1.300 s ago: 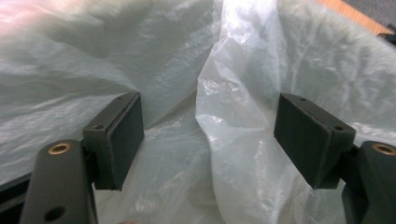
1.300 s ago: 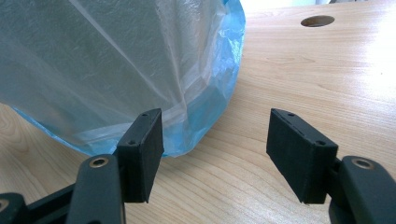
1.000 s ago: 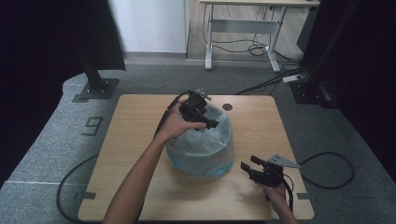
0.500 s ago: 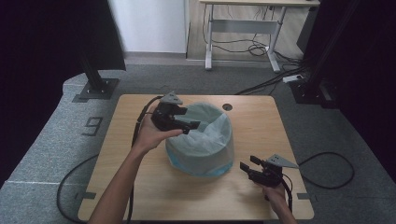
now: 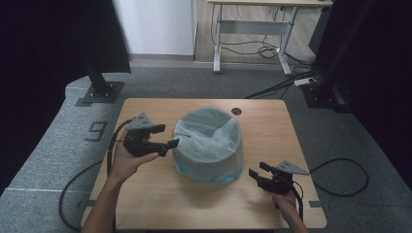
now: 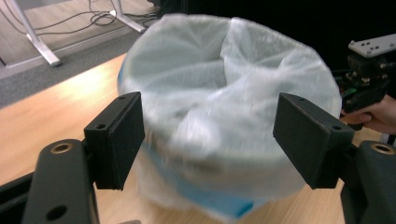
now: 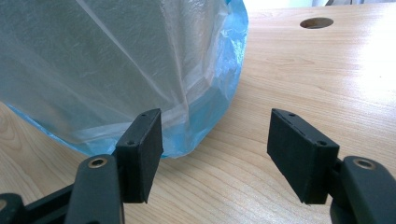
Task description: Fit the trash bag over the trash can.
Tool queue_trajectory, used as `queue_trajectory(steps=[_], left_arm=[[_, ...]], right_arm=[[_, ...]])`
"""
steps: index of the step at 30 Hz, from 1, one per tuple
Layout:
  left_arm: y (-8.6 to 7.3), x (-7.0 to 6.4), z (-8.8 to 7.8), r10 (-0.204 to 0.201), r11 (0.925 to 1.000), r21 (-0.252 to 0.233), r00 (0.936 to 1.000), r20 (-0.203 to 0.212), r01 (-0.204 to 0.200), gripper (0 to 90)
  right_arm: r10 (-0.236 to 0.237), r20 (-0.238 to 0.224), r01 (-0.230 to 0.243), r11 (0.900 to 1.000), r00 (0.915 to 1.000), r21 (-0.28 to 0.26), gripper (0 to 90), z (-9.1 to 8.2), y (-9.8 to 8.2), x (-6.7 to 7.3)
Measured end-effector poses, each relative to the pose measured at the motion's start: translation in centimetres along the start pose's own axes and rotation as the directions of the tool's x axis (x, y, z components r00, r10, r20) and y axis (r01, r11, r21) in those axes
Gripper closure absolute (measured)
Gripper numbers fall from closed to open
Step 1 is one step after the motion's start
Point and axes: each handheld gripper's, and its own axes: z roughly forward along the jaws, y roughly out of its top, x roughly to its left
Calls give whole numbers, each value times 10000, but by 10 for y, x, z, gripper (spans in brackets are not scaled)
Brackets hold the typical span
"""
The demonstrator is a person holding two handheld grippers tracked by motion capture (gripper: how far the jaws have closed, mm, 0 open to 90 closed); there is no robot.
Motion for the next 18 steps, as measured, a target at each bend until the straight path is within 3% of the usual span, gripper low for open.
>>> queue_trajectory(steps=[2, 10, 18], left_arm=[[-18, 5, -5, -301, 9995, 5, 9995, -31, 301, 247], [-50, 19, -12, -858, 9961, 169, 9959, -290, 863, 247], [-66, 19, -12, -771, 9956, 492, 9960, -446, 792, 242]], right_arm=[[-9, 9, 9, 10000, 10000, 2, 349, 0, 0, 0], [-22, 7, 22, 10000, 10000, 76, 349, 1, -1, 0], [-14, 47, 13, 10000, 10000, 96, 349, 1, -1, 0]])
